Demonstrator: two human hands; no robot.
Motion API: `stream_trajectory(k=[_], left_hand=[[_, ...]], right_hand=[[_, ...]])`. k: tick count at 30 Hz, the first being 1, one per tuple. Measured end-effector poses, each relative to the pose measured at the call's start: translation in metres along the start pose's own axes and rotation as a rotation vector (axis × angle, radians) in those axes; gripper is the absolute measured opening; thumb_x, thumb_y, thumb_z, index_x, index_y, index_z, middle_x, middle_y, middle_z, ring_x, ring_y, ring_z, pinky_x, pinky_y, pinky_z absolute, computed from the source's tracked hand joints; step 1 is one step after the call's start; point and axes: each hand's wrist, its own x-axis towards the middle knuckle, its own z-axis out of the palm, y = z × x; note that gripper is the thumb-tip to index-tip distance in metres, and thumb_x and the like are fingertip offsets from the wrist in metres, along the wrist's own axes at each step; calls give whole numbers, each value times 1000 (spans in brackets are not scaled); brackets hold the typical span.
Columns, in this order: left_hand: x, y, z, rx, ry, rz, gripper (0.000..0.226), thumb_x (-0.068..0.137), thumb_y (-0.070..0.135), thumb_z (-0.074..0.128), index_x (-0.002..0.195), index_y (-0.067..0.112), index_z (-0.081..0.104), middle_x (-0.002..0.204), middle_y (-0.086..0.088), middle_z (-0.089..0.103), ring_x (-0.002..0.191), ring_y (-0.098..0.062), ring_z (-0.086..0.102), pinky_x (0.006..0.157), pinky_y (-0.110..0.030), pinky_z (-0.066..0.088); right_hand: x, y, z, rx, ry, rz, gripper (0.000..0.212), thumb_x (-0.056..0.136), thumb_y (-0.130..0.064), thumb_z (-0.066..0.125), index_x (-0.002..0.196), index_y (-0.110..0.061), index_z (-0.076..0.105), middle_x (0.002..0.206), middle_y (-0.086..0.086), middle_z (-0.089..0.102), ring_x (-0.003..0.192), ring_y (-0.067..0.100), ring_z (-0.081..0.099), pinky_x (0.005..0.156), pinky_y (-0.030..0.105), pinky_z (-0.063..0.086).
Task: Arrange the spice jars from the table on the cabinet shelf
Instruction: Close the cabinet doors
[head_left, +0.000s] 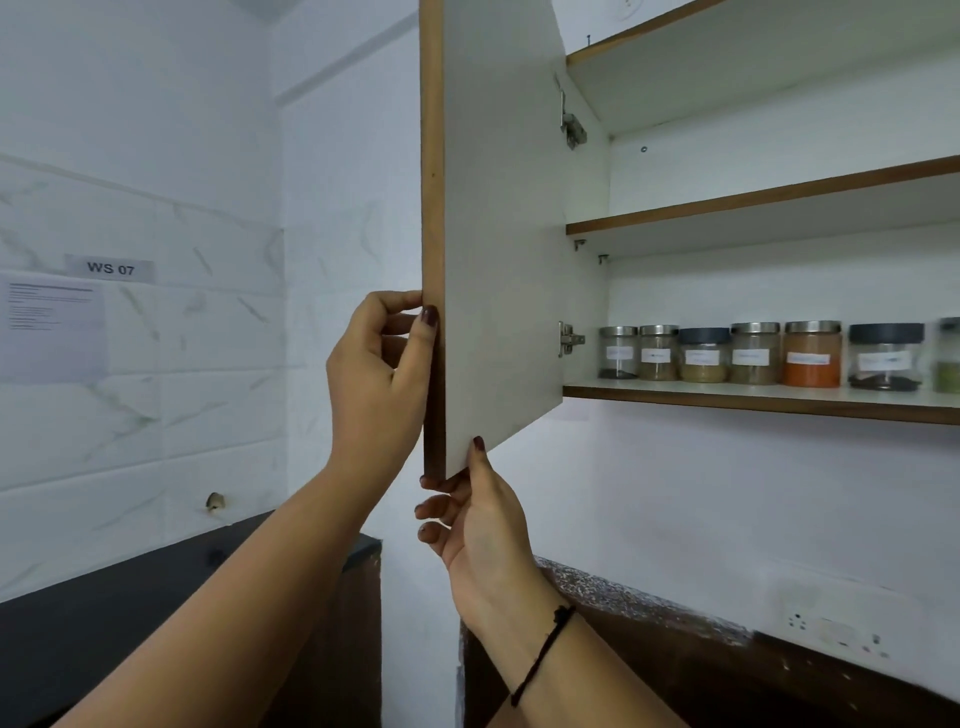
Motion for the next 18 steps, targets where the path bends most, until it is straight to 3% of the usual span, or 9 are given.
stream_trajectory(k=[4,7,10,15,18], left_hand=[[-12,11,26,-75,-42,60,17,101,25,53,115,31,60,98,12,69,89,-7,67,74,-20,55],[-22,18,47,-155,-106,66,30,103,26,48,131,34,55,117,23,63,109,3,61,87,-14,52],[-34,27,68,-237,-141,62,39,103,28,45,142,30,49,130,22,58,120,4,55,94,-13,49],[-56,42,105,-232,-288,106,51,104,29,43,154,33,29,147,12,50,131,-6,50,109,-33,46],[-62,49,125,-198,-406,177,58,103,33,45,156,31,22,159,15,32,144,-1,31,118,-21,29]], right_hand=[[-12,-14,-18,23,41,-38,42,98,-44,48,109,-8,66,74,9,70,54,17,61,50,28,47],[-20,-25,-35,16,50,-73,42,100,-42,45,105,-7,67,70,9,68,51,16,59,49,27,45],[-27,-36,-52,-5,60,-106,42,102,-39,41,97,-9,70,68,10,68,50,18,59,49,29,45],[-39,-56,-81,-75,164,-227,42,105,-31,36,88,-11,69,68,9,69,50,21,62,49,32,44],[-44,-66,-104,-113,252,-364,37,106,-18,31,96,-11,66,74,3,73,59,21,69,54,37,52]])
